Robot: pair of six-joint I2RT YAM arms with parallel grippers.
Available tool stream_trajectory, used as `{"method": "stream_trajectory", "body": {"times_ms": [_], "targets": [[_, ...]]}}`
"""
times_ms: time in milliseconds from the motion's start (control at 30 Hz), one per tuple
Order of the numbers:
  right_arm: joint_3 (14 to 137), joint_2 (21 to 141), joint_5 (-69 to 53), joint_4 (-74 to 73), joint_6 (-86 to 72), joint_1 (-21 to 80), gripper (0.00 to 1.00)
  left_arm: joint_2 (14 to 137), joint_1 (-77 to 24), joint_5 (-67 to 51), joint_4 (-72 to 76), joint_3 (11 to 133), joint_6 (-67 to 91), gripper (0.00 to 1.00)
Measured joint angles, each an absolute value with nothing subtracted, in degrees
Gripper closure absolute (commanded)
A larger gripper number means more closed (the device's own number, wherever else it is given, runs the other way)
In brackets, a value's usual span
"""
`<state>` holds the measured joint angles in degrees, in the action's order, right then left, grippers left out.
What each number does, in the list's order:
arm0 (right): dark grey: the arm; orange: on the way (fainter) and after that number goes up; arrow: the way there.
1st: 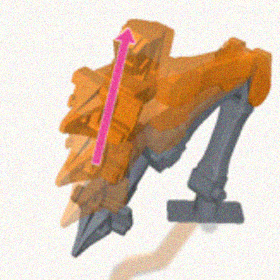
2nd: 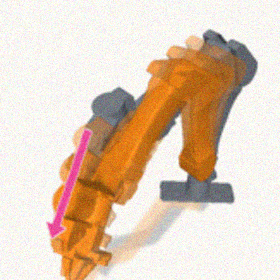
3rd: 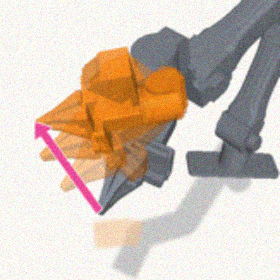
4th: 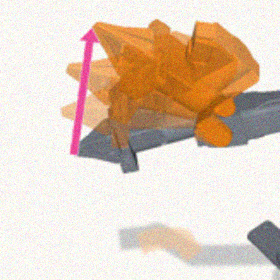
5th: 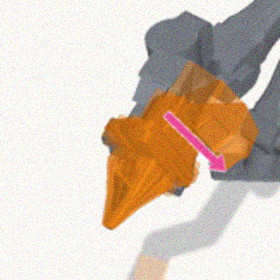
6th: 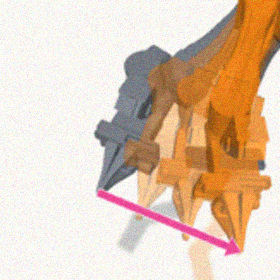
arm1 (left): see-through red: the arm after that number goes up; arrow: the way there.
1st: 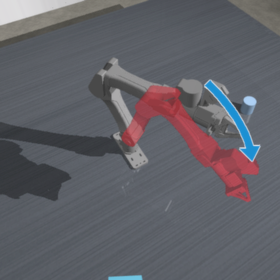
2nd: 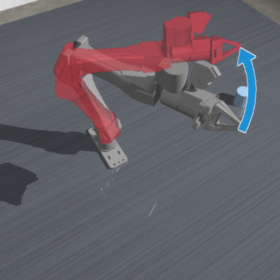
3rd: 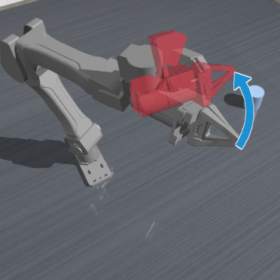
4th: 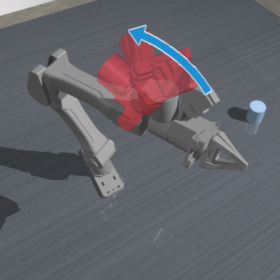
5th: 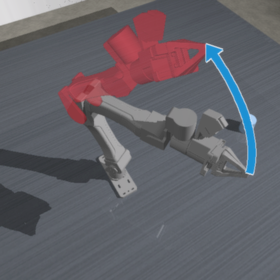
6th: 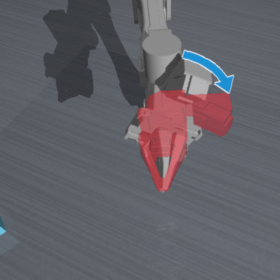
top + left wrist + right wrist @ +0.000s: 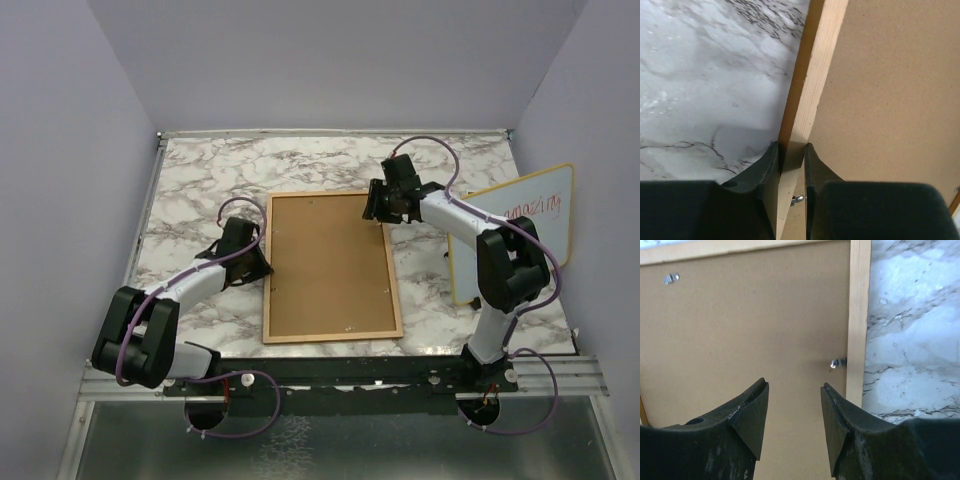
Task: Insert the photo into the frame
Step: Adjust the photo frame at the center of the board, then install the photo frame at the center of the board.
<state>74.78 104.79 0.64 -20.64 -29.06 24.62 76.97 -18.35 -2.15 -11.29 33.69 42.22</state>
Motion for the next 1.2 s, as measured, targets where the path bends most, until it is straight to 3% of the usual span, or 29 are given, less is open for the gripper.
{"method": "stream_trajectory", "body": {"times_ms": [300, 400, 467, 533, 667, 900, 1067, 1200], "targets": [[73.06, 104.79, -7.20, -18.17, -28.88, 24.62, 0.49, 76.75, -18.48, -9.80, -10.90, 32.60, 41.93, 0.89], [73.06, 105.12, -10.28, -16.25, -29.02, 24.64, 0.49, 74.83, -18.50, -10.83, -11.40, 31.03, 41.98, 0.73], [73.06, 105.75, -12.16, -14.57, -29.47, 24.80, 0.49, 73.36, -18.52, -10.92, -12.47, 30.26, 42.04, 0.46], [73.06, 106.69, -13.58, -12.97, -30.02, 25.17, 0.48, 72.01, -18.61, -10.70, -14.35, 30.09, 42.35, 0.28], [73.01, 108.51, -15.49, -9.78, -31.79, 26.55, 0.45, 67.53, -18.87, -8.45, -16.43, 31.33, 43.44, 0.13], [73.21, 110.28, -18.02, -1.17, -36.75, 29.45, 0.40, 67.70, -18.85, -1.08, -15.07, 37.69, 43.68, 0.13], [77.67, 115.46, -18.94, 1.17, -40.34, 30.72, 0.44, 75.90, -18.44, 1.21, -12.93, 42.39, 43.68, 0.15], [82.91, 120.33, -19.46, 2.26, -42.78, 31.31, 0.45, 82.74, -18.00, 2.33, -10.68, 45.65, 43.66, 0.23]]}}
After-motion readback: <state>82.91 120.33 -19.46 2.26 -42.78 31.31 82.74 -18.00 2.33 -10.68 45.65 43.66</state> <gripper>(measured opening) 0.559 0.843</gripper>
